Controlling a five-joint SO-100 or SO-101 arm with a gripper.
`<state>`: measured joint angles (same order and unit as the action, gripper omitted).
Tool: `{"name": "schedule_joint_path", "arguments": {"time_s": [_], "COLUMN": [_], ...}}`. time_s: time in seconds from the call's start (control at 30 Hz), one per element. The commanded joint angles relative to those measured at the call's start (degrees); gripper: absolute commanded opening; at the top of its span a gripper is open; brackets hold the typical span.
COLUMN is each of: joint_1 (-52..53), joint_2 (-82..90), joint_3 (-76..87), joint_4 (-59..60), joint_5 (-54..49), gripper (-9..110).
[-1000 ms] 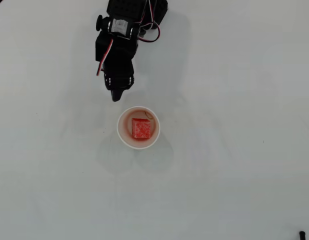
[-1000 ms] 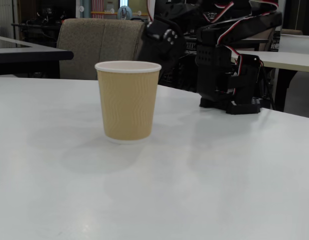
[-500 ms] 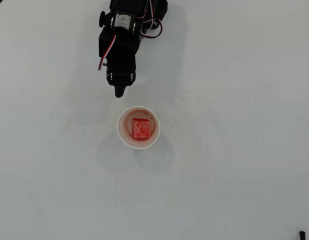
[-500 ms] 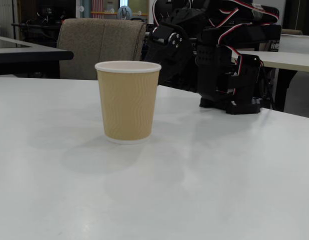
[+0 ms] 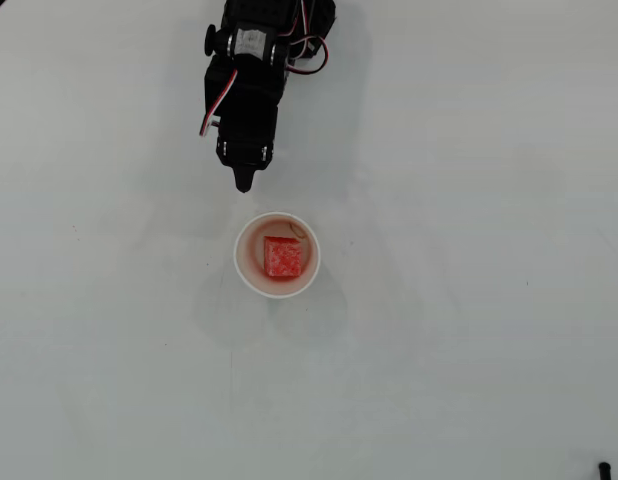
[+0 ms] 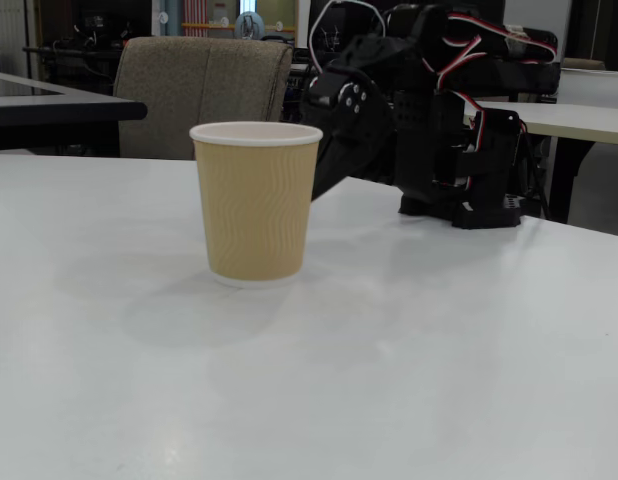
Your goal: Grasp a red cube and put it in the cup.
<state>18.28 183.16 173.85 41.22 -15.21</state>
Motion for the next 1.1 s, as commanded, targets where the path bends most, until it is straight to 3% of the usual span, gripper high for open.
{"name": "schedule_joint_path", "arguments": {"time_s": [0.0,0.3,1.07], "joint_1": [-1.8,-8.4,-10.8], "joint_2": [2.5,2.8,3.0], "joint_3": [1.9,3.1,5.2], "joint_4": [0.7,1.1,0.9], "joint_5": [0.8,0.8,0.0], "gripper": [1,0,0]}}
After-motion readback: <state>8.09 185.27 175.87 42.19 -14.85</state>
